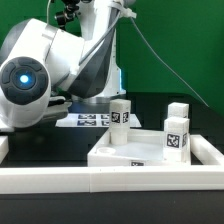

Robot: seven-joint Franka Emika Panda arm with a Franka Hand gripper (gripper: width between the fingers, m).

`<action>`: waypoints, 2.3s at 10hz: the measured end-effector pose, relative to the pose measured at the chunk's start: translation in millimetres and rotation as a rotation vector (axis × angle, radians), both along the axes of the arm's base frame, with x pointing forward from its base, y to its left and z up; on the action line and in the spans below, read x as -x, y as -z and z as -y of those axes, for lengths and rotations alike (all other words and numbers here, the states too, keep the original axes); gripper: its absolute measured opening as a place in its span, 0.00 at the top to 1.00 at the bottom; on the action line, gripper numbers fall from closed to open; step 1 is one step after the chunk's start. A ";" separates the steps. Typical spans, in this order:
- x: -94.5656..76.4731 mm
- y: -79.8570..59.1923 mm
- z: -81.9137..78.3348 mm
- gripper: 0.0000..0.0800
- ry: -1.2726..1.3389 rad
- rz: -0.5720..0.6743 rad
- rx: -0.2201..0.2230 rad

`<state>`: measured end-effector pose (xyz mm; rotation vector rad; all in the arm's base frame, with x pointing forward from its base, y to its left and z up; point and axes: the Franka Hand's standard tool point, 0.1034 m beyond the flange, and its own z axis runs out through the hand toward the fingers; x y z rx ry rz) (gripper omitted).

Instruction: Assemble square table

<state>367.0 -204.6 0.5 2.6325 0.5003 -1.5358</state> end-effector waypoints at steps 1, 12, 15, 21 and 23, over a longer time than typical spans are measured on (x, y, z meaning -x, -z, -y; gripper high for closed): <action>-0.6 -0.2 -0.3 0.23 -0.001 0.002 0.000; -42.1 -28.8 -47.9 0.64 0.008 0.012 0.051; -65.4 -49.7 -61.0 0.64 0.012 0.060 0.070; -118.6 -85.0 -94.0 0.64 -0.012 0.378 0.029; -138.9 -89.2 -87.6 0.64 -0.040 0.512 -0.012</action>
Offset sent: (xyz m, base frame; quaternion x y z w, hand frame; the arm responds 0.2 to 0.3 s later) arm -0.0007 0.0052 -0.0033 0.0002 0.0068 0.0004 1.0000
